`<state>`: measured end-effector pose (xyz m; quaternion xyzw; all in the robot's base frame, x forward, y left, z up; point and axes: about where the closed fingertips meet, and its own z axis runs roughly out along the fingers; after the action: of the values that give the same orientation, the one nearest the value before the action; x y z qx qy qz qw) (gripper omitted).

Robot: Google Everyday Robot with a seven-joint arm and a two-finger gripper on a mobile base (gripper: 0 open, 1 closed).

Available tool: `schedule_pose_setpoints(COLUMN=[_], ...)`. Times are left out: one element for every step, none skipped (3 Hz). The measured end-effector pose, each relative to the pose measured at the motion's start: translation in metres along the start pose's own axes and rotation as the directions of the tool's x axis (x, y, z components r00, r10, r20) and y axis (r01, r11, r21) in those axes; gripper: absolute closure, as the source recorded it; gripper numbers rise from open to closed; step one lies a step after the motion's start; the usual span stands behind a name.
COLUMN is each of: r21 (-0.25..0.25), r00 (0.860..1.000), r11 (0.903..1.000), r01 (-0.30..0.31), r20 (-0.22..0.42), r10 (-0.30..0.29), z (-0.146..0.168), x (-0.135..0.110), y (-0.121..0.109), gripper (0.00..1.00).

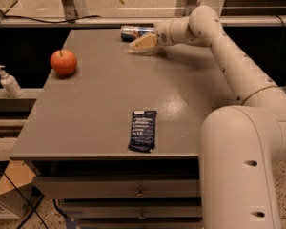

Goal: Move redbull can near rxbar blueberry

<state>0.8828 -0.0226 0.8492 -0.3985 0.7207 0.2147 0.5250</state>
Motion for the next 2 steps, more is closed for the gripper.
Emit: schedule_pose_setpoints(r21=[0.003, 0.004], r00=[1.0, 0.999], r11=[1.0, 1.0], r01=[-0.004, -0.001], r20=[-0.019, -0.045], r10=[0.004, 0.001], z=[-0.008, -0.025], x=[0.006, 0.012], y=[-0.004, -0.004], gripper=[0.39, 0.62])
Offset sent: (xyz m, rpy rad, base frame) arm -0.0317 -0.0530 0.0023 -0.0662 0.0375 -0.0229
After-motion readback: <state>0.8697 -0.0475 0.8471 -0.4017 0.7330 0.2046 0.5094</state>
